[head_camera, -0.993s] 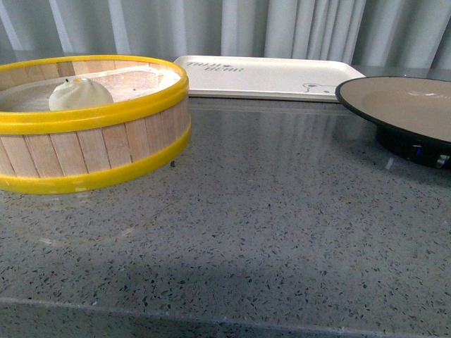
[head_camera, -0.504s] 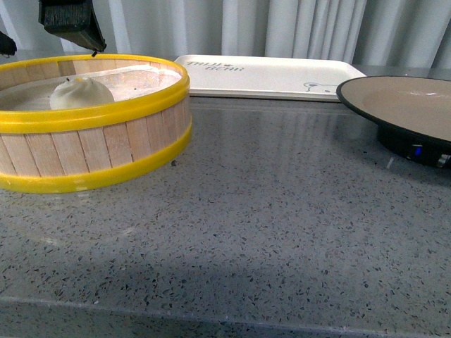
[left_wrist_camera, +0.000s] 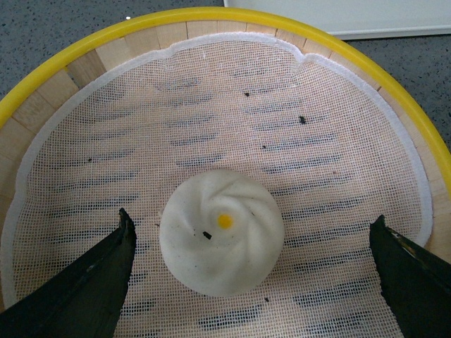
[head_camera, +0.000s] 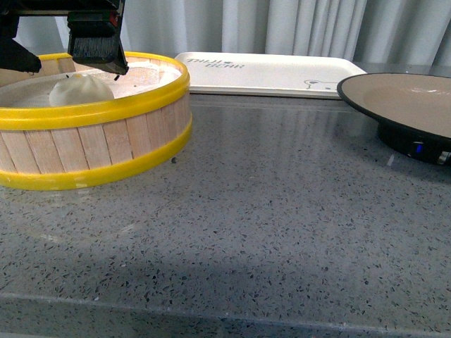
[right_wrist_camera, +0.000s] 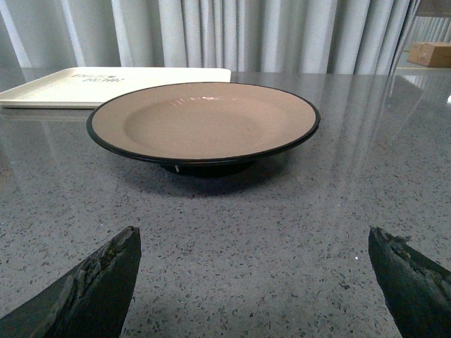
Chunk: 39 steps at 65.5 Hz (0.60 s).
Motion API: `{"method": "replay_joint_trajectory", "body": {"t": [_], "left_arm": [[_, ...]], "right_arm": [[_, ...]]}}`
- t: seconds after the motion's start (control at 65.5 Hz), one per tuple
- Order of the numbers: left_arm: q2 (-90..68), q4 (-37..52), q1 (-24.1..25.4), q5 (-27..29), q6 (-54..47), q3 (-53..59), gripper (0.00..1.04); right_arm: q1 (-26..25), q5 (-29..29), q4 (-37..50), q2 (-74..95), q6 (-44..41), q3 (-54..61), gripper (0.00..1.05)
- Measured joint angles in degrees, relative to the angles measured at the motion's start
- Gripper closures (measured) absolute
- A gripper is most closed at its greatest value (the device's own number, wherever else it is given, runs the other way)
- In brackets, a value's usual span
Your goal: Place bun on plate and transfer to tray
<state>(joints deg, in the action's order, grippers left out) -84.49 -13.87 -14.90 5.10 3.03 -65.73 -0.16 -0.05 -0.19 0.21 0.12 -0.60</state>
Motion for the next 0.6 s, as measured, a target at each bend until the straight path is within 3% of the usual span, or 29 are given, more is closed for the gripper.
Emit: {"method": "replay_joint_trajectory", "body": {"t": [0.428,0.596], "left_arm": [[-2.9,1.0,-0.9,1.6,-2.4,0.0,0.07],[-3.1,1.2,-1.3,2.0,-2.9,0.0,0.33]], "right_arm": [[0.0,0.0,0.0,0.0,0.0,0.0,0.08],[0.0,0.0,0.0,0.0,0.0,0.0,0.08]]}}
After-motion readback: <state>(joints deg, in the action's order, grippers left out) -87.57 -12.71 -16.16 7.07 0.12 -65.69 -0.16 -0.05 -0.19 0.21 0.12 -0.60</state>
